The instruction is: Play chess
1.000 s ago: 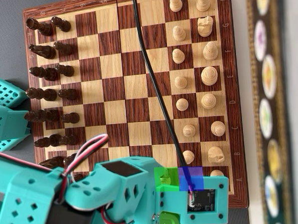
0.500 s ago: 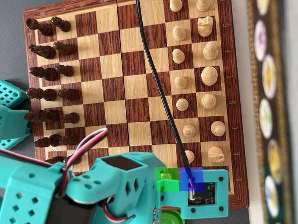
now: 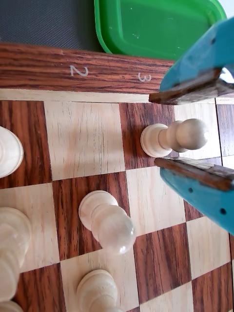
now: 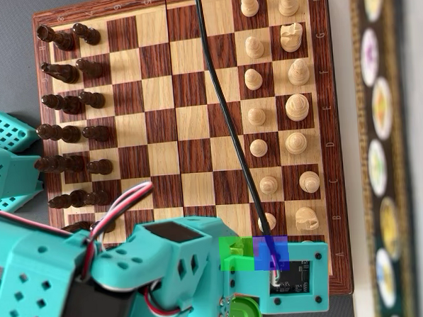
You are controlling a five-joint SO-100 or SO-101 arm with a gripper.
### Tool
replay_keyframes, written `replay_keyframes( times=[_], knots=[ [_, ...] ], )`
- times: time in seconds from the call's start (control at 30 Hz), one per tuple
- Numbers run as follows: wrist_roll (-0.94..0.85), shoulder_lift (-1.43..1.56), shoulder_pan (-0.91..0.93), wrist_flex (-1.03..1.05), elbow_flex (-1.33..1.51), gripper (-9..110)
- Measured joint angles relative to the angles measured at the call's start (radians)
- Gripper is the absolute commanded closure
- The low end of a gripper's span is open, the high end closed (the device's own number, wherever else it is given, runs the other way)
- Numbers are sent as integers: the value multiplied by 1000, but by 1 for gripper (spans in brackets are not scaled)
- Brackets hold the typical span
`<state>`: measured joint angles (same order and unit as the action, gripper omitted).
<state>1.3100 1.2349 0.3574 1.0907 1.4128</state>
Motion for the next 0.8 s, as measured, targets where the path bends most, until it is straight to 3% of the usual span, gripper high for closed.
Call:
replay_keyframes(
  times=[0.8],
  knots=[
    [0, 250, -2, 67, 0, 85]
  ],
)
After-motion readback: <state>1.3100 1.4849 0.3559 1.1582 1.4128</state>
